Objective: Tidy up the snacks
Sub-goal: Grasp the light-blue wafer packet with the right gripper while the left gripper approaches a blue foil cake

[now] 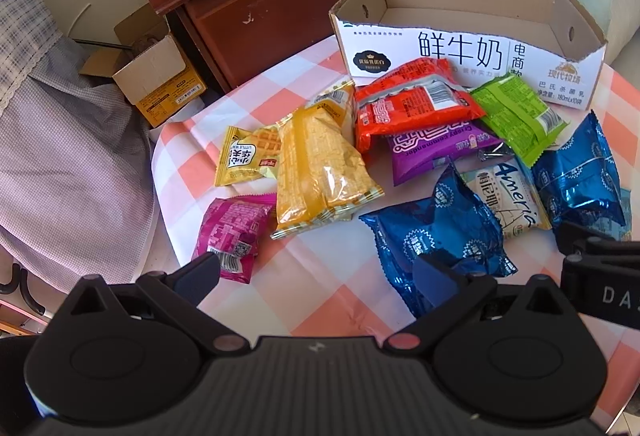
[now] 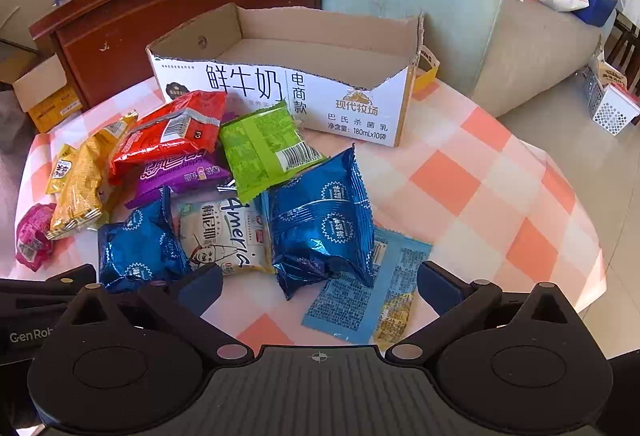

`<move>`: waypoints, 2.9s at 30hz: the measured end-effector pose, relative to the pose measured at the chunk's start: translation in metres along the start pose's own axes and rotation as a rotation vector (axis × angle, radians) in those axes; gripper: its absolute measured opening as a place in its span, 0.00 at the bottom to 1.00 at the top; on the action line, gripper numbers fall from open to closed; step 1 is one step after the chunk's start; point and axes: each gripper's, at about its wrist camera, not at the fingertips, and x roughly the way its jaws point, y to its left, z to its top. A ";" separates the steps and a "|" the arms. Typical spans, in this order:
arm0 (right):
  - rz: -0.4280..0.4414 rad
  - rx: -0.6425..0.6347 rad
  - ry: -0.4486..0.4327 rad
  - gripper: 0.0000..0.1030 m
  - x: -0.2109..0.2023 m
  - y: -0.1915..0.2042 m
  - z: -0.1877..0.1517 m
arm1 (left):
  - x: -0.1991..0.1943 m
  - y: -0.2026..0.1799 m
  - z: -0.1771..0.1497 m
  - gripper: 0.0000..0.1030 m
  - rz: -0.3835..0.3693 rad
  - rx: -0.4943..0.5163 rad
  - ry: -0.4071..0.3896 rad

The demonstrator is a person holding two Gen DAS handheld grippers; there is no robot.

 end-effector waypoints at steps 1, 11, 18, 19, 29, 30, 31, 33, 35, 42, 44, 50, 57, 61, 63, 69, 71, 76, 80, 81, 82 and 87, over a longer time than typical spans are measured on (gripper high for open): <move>0.001 -0.001 0.003 1.00 0.000 0.000 0.000 | -0.001 0.001 0.000 0.99 -0.001 -0.003 0.000; 0.006 -0.010 0.005 1.00 -0.001 0.000 -0.001 | 0.002 0.000 0.005 0.99 -0.005 -0.010 0.007; 0.009 -0.021 0.008 1.00 0.000 0.001 -0.001 | 0.001 -0.002 0.006 0.99 -0.002 -0.007 0.005; 0.008 -0.026 0.008 1.00 0.000 0.002 -0.002 | 0.001 -0.001 0.006 0.99 0.000 -0.011 0.004; 0.032 -0.026 0.004 1.00 -0.001 0.002 -0.001 | 0.002 -0.005 0.006 0.99 0.017 0.001 -0.002; 0.031 -0.027 0.003 1.00 -0.001 0.002 -0.001 | 0.002 -0.005 0.006 0.99 0.019 0.002 -0.002; 0.029 -0.027 0.003 1.00 -0.001 0.003 -0.002 | 0.001 -0.005 0.006 0.99 0.021 0.003 -0.003; 0.027 -0.028 0.003 1.00 -0.001 0.003 -0.002 | 0.001 -0.006 0.006 0.99 0.025 0.003 -0.003; 0.024 -0.028 0.001 1.00 -0.001 0.002 -0.001 | 0.001 -0.006 0.005 0.99 0.028 0.004 -0.005; 0.014 -0.028 -0.009 1.00 -0.002 0.002 -0.001 | -0.001 -0.008 0.005 0.99 0.043 0.012 -0.012; 0.014 -0.026 -0.009 1.00 -0.002 0.002 -0.001 | -0.001 -0.008 0.005 0.99 0.044 0.011 -0.013; 0.012 -0.026 -0.014 1.00 -0.002 0.002 -0.001 | -0.003 -0.008 0.005 0.98 0.048 0.014 -0.015; 0.007 -0.033 -0.014 1.00 -0.001 0.003 -0.002 | -0.001 -0.008 0.004 0.98 0.053 0.010 -0.010; 0.003 -0.038 -0.018 1.00 -0.001 0.004 -0.002 | 0.000 -0.008 0.004 0.98 0.054 0.008 -0.008; 0.001 -0.037 -0.019 1.00 -0.001 0.004 -0.002 | 0.000 -0.008 0.004 0.98 0.053 0.008 -0.009; 0.004 -0.026 -0.018 1.00 -0.001 0.002 -0.002 | 0.000 -0.009 0.004 0.98 0.048 0.007 -0.012; 0.004 -0.024 -0.019 1.00 -0.001 0.001 -0.002 | 0.000 -0.010 0.004 0.98 0.044 0.008 -0.013; 0.007 -0.013 -0.018 1.00 -0.001 -0.005 -0.003 | -0.001 -0.015 0.003 0.98 0.017 0.010 -0.018; 0.011 0.009 -0.012 1.00 -0.001 -0.014 -0.004 | -0.003 -0.019 0.002 0.98 -0.013 0.017 -0.026; 0.011 0.017 -0.009 1.00 -0.001 -0.017 -0.005 | -0.003 -0.021 0.002 0.98 -0.019 0.018 -0.028; 0.011 0.024 -0.006 1.00 -0.001 -0.020 -0.006 | -0.004 -0.022 0.002 0.98 -0.025 0.020 -0.030; 0.034 0.041 -0.014 1.00 -0.003 -0.033 -0.011 | -0.005 -0.026 0.001 0.98 -0.063 0.022 -0.038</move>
